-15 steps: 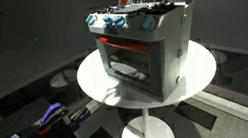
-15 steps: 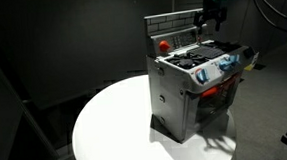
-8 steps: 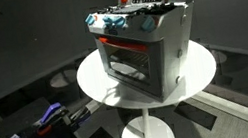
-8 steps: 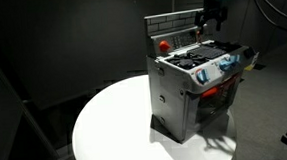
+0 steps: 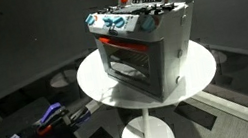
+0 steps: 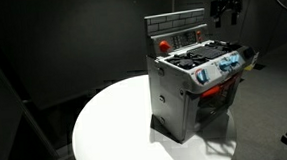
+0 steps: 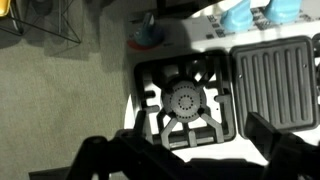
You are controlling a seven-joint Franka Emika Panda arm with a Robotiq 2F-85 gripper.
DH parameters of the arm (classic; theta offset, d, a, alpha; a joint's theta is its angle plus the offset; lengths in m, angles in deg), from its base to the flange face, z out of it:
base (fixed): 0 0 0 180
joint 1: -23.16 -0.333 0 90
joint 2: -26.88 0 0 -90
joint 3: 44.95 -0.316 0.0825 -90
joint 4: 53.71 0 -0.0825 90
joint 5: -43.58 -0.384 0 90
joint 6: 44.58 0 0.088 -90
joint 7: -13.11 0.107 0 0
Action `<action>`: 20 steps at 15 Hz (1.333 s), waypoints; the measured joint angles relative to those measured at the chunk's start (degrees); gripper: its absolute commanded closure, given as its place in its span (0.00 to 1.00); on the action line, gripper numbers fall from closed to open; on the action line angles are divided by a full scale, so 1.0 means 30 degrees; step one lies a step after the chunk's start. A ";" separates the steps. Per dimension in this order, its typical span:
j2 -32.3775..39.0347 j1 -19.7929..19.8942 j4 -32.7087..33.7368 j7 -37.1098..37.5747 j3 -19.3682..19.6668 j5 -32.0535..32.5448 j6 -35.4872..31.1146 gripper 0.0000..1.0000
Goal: Press the top orange button on the microwave oven controlling panel of the stove twice
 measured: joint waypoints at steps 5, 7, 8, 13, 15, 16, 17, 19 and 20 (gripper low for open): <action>-0.2052 0.0085 -0.2094 -0.0457 0.0001 0.0057 0.0564 0.00; -0.2986 0.0081 -0.3192 -0.0457 0.0000 0.0140 0.0176 0.00; -0.3506 0.0078 -0.3831 -0.0458 -0.0001 0.0161 -0.0258 0.00; -0.5918 0.0076 -0.6969 -0.0458 -0.0008 0.0532 -0.3133 0.00; -0.6612 0.0076 -0.7963 -0.0458 -0.0009 0.0607 -0.4039 0.00; -0.6867 0.0077 -0.8367 -0.0458 -0.0009 0.0636 -0.4355 0.00; -0.7046 0.0077 -0.8678 -0.0458 -0.0009 0.0638 -0.4592 0.00; -0.7053 0.0076 -0.8775 -0.0457 -0.0009 0.0637 -0.4628 0.00; -0.7037 0.0077 -0.8775 -0.0457 -0.0010 0.0637 -0.4628 0.00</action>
